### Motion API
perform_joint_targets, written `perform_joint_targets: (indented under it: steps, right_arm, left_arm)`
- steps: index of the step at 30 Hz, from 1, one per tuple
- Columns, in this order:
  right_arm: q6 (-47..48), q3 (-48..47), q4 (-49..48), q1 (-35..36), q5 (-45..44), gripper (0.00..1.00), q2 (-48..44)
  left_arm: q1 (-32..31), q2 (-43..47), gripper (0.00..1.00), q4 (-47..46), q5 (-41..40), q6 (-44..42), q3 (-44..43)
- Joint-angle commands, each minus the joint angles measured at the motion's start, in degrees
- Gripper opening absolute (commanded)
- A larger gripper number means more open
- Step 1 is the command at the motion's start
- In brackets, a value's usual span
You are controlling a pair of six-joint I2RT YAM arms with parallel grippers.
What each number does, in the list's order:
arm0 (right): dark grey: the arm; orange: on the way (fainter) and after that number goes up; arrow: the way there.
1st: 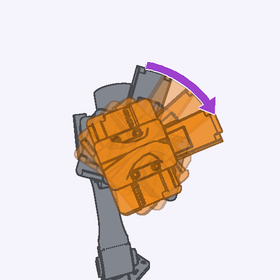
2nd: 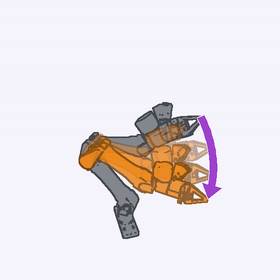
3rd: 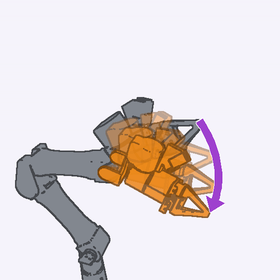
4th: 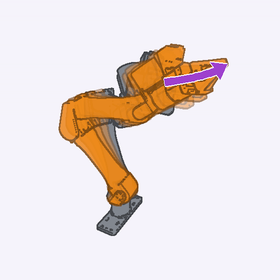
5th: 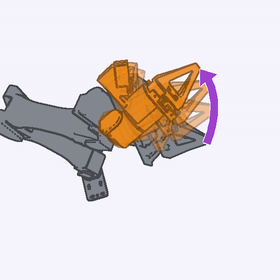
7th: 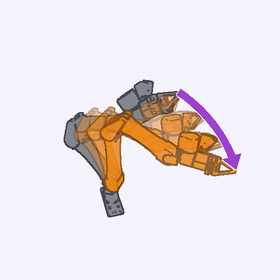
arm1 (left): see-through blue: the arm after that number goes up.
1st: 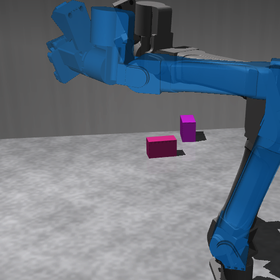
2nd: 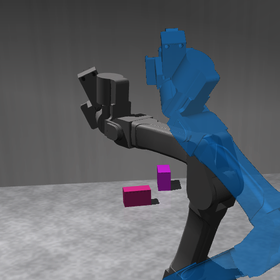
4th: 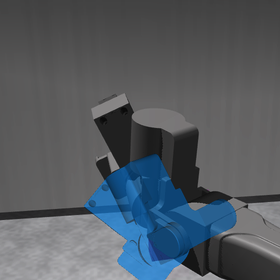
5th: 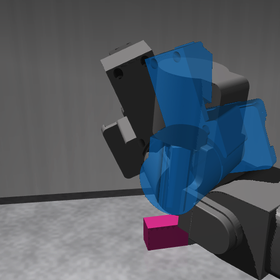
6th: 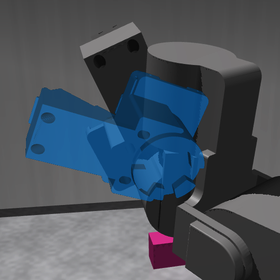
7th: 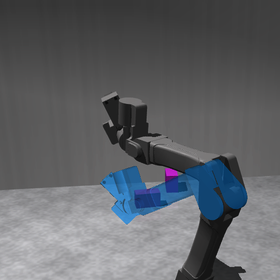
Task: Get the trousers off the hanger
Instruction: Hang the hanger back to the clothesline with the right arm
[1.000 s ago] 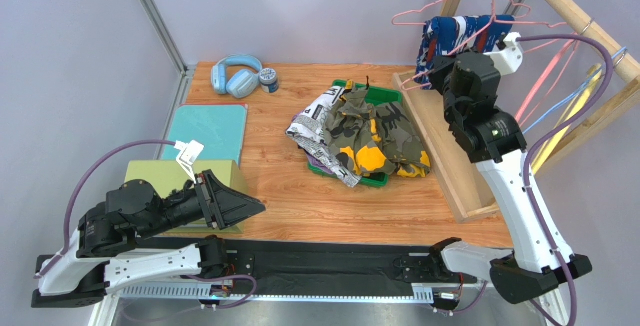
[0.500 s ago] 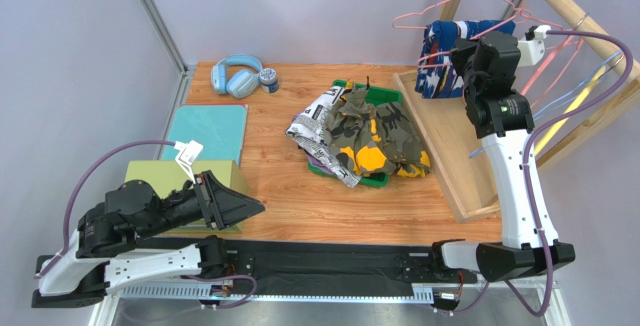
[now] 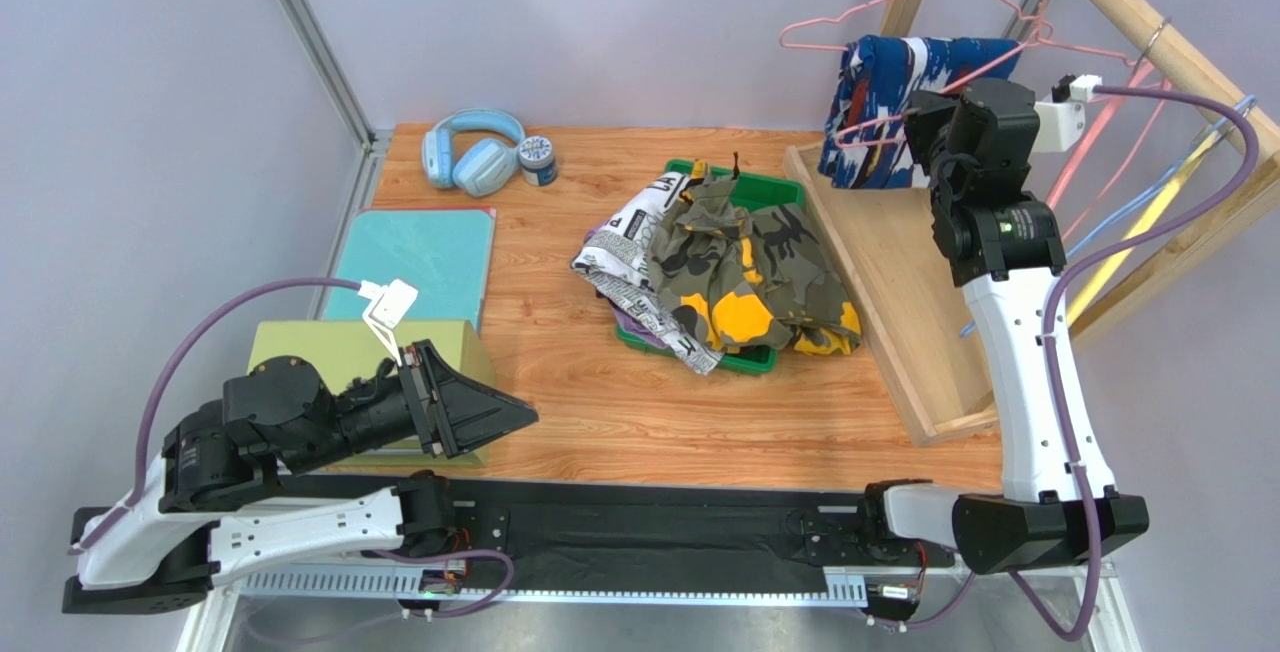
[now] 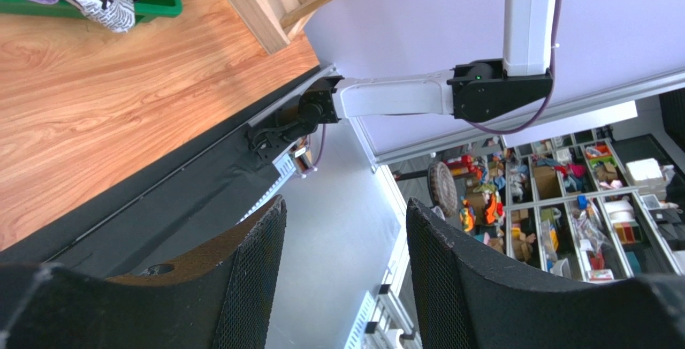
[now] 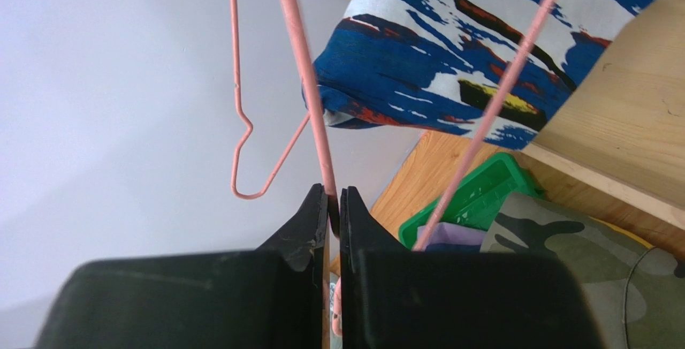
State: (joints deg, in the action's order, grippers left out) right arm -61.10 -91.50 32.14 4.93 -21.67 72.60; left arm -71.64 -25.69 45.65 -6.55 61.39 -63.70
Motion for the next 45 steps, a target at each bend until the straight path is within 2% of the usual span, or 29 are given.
perform_joint_targets:
  steps: [1, 9, 14, 15, 18, 19, 21, 22, 25, 28, 36, 40, 45]
  right_arm:
    - [-6.8, 1.8, 1.3, -2.2, -8.5, 0.0, -2.1]
    - [-9.9, -5.7, 2.0, -1.6, -1.1, 0.0, 2.5]
    - [-11.4, -0.9, 0.7, -1.2, -1.4, 0.01, -1.2]
    - [-10.3, 0.1, 0.3, -1.0, -1.7, 0.03, -3.0]
    - [-6.6, 2.6, -0.7, -0.6, -0.8, 0.23, -5.6]
    - [-2.5, 2.5, 0.5, -0.6, -0.2, 0.37, -6.1]
    - [1.0, 0.7, 2.7, 0.5, -0.8, 0.48, -6.6]
    - [4.9, 0.5, 4.1, 1.1, -1.3, 0.59, -7.5]
    - [11.1, -0.3, 7.7, 2.7, -1.8, 0.71, -8.9]
    - [15.1, -0.8, 11.3, 3.2, -1.8, 0.78, -10.5]
    - [29.1, -2.8, 17.0, 3.3, -2.1, 0.84, -13.3]
    - [32.2, -7.2, 19.6, 3.6, -2.6, 0.88, -13.5]
    - [35.3, -11.8, 17.4, 4.0, -0.1, 0.89, -12.5]
  left_arm:
    - [-0.1, -1.3, 0.62, -0.2, 0.8, -0.2, -1.3]
    - [-0.1, -1.1, 0.62, -0.4, 1.2, 0.0, -1.1]
    - [-0.1, 0.2, 0.62, -0.5, 1.0, 0.4, -0.1]
    - [-0.1, 0.6, 0.62, -0.5, 0.8, 0.4, -0.1]
    - [-0.1, 0.6, 0.62, -0.5, 1.2, 0.2, 0.0]
    - [-0.1, 0.6, 0.62, -0.5, 1.3, 0.2, 0.0]
    - [-0.1, 0.6, 0.62, -0.6, 1.4, 0.1, 0.2]
    - [-0.1, 0.5, 0.62, -0.6, 1.4, 0.1, 0.2]
    - [-0.1, 0.4, 0.62, -1.4, 1.4, 0.1, 1.0]
    - [-0.1, -0.1, 0.63, -2.7, 1.9, -0.1, 1.4]
    - [-0.1, -1.3, 0.63, -3.1, 2.5, -0.8, 1.4]
    - [-0.1, -1.6, 0.63, -3.9, 2.2, -1.0, 2.2]
    - [-0.1, -2.5, 0.63, -4.0, 1.8, -1.8, 1.6]
